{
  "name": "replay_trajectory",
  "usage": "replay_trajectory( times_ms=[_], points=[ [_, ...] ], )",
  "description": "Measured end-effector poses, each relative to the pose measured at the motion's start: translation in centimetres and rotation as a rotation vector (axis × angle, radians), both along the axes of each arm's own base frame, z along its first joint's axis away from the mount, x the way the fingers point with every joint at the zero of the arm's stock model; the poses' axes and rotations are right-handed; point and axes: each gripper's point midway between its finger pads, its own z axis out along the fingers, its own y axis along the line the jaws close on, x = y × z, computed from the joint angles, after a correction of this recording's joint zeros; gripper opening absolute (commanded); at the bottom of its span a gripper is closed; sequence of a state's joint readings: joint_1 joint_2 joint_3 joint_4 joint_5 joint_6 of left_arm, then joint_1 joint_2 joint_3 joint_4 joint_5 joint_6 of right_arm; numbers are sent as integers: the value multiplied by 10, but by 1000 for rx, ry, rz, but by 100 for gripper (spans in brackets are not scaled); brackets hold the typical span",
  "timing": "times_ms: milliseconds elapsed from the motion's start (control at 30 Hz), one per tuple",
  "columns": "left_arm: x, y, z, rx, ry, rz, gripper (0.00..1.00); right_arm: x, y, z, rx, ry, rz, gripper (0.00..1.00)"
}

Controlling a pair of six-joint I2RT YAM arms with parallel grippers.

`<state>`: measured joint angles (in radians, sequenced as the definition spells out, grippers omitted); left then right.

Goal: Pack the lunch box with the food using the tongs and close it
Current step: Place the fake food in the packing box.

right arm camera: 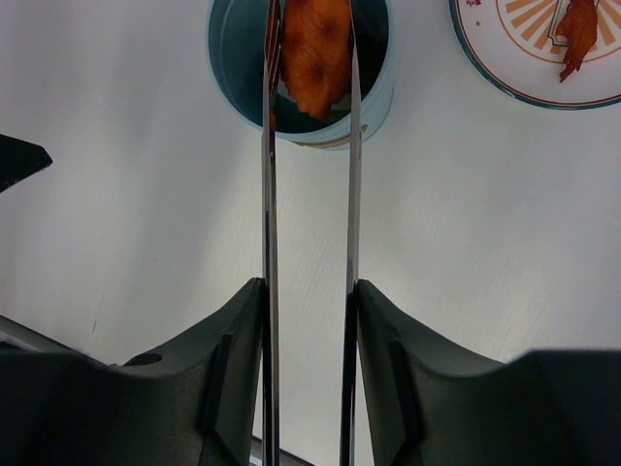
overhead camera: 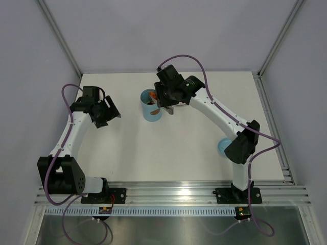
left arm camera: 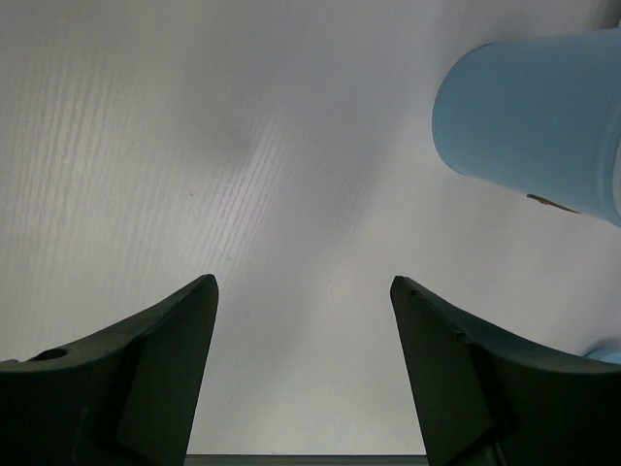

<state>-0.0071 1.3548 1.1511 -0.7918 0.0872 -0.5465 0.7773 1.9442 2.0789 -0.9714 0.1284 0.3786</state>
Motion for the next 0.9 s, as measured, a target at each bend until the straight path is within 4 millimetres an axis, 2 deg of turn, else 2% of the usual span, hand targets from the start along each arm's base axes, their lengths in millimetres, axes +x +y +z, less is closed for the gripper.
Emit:
replay_trajectory(
  times_ms=[333,400,667,700,767,833,900],
  points=[
    [0,0,0,0,0,0,76,0,-1,1,-3,-2,4,48],
    [0,0,0,0,0,0,76,0,-1,1,-3,-2,4,54],
    [0,0,0,0,0,0,76,2,2,13,18,-26,5,54],
    [0,0,0,0,0,0,76,3,2,14,18,-27,5,52],
    [0,0,0,0,0,0,76,3,2,14,17,-27,6,43],
    [0,0,0,0,0,0,76,3,1,14,16,-30,3,28],
    [0,0,0,0,0,0,76,5,1,16,19,-45,-1,25]
  ],
)
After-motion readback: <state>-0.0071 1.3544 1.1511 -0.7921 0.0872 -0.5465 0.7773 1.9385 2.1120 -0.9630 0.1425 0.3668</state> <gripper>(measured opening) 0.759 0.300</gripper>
